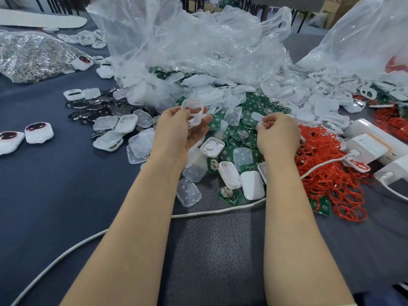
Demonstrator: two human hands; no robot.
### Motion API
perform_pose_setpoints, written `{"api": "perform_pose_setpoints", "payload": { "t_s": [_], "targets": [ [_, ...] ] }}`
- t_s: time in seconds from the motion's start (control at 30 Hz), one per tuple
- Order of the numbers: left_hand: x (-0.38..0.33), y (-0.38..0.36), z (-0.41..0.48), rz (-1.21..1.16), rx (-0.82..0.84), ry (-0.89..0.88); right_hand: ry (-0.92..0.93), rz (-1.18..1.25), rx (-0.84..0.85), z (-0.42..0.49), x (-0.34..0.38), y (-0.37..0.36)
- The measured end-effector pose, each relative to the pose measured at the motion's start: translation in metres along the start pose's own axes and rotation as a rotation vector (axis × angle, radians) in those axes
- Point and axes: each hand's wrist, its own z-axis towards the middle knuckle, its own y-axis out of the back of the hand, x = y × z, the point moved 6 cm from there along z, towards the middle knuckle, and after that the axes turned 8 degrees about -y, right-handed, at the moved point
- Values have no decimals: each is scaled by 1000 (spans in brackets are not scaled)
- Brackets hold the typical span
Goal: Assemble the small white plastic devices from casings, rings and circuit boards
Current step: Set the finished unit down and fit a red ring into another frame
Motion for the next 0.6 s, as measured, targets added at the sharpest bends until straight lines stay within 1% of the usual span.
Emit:
{"api": "perform_pose_setpoints", "payload": {
  "t_s": [0.1, 0.3, 0.43, 0.53, 0.6],
  "targets": [
    [0, -2, 0, 30, 24, -12, 72, 126, -39, -2, 4, 2],
    [2, -1, 1, 24, 32, -14, 72, 249, -121, -1, 3, 12],
    [2, 0, 3, 16, 39, -20, 133, 365, -140, -8, 12, 17],
    [3, -2, 2, 40, 68, -21, 183, 563, -99, -18, 26, 18],
    [4, -6, 0, 58, 97, -13, 200, 718, 46, -29, 40, 8]
  ]
}}
